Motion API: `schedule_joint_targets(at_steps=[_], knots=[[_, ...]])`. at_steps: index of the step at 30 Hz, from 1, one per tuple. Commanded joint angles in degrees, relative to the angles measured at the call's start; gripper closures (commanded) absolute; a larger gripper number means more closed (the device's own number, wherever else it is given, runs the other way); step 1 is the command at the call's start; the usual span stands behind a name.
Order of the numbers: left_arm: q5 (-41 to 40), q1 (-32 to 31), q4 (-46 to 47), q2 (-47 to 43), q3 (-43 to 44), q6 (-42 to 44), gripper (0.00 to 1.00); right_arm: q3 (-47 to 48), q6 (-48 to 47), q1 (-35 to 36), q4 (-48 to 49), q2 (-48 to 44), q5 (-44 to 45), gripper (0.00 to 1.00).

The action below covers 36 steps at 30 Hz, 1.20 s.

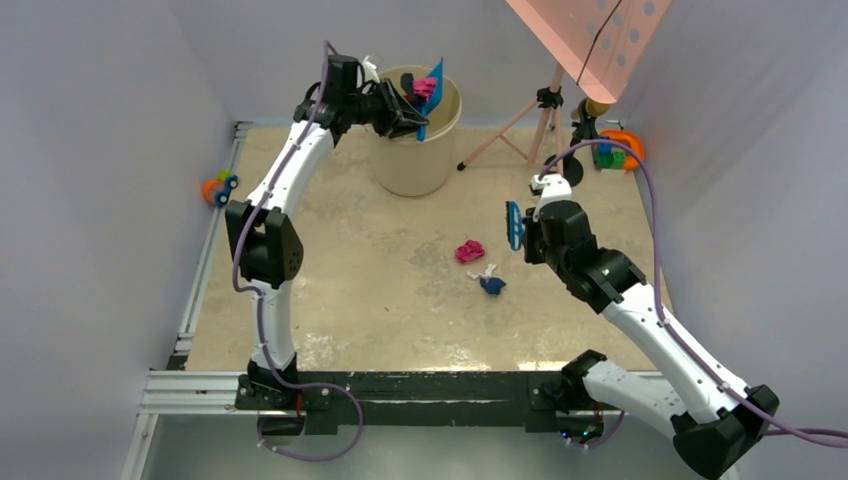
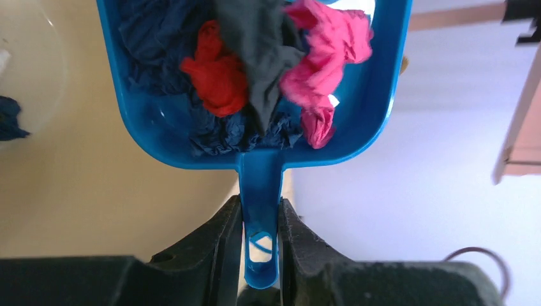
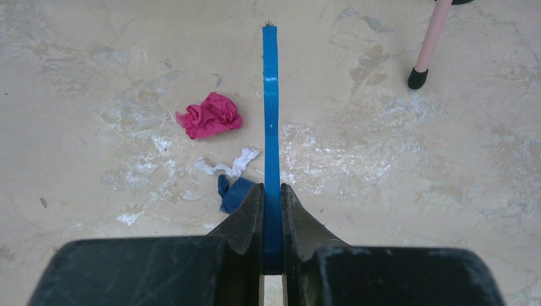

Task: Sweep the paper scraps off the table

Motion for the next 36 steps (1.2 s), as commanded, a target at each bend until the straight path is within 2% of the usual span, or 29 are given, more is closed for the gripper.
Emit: schedule_joint_targets(at_steps=[1,4,6,15,22,27,31,33,36], knots=[[11.3,2.2,25.4,0.3,-8.1,-23.7,1.0,0.0,1.4,-0.1,0.9,-1.6,-0.7,1.0],[13.0,3.1,40.7,0.1,-14.7,-34.9,1.0,0.2,1.4,0.0,0.6,-1.8,-0.7,1.0],[13.6,3.4,46.1,0.2,-16.5,-38.9,1.0,0.3,1.4,-0.1,0.5,-1.9,-0.7,1.0],[15.1,3.4,53.7,-0.7,-19.1,-43.6,1.0,0.6,1.4,-0.1,0.2,-2.0,-0.6,1.0],[15.4,3.5,55.5,-3.2,-20.7,-44.9,1.0,0.2,1.8,0.0,0.3,-2.4,-0.7,1.0],[12.4,3.5,52.5,-6.3,-29.1,-42.4,1.0,-0.3,2.2,0.0,0.4,-2.4,-1.1,1.0],[12.9,3.4,52.9,-6.6,-31.5,-40.8,1.0,-0.7,2.4,0.0,0.4,-2.9,-1.7,1.0],[13.1,3.4,47.8,-7.4,-29.5,-35.9,1.0,-0.8,2.4,0.0,0.4,-3.2,-1.7,1.0],[11.4,3.3,33.5,-9.9,-22.4,-23.5,1.0,-0.7,2.3,0.0,0.4,-3.7,-1.5,1.0]])
